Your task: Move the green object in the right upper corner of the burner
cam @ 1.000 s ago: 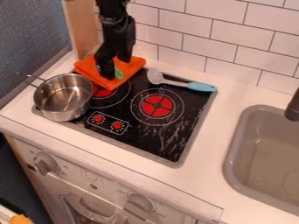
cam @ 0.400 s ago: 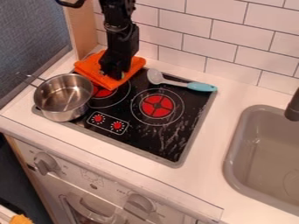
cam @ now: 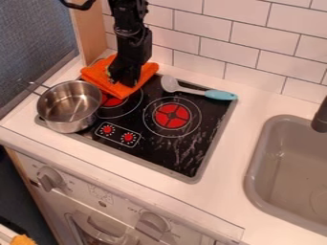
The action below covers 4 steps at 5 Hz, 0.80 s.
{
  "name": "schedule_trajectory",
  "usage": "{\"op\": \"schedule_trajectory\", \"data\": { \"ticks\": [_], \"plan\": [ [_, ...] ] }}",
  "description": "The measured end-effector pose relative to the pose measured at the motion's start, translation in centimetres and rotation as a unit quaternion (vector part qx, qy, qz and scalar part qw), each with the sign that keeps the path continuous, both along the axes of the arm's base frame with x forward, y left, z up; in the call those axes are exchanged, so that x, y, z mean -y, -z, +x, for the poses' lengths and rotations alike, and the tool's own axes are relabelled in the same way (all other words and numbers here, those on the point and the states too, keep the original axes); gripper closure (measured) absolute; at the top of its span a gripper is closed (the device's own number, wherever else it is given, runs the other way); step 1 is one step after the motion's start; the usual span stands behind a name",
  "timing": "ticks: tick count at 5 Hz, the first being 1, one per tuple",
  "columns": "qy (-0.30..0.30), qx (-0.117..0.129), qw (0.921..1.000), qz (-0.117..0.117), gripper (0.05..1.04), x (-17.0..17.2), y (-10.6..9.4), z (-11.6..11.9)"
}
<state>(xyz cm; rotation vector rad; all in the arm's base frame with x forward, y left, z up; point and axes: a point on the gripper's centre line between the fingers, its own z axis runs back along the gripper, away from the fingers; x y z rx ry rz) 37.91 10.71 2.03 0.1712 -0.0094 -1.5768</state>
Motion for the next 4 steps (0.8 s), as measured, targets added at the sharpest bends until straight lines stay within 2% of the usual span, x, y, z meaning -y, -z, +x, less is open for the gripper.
{"op": "schedule_trajectory", "data": {
  "ticks": [2,4],
  "plan": [
    [-0.016,0.0,0.9999,-0.001,0.94,0.0,-0.1,-0.1],
    [-0.068,0.033,0.9971,0.006,0.94,1.0,-4.3,0.1]
  ]
}}
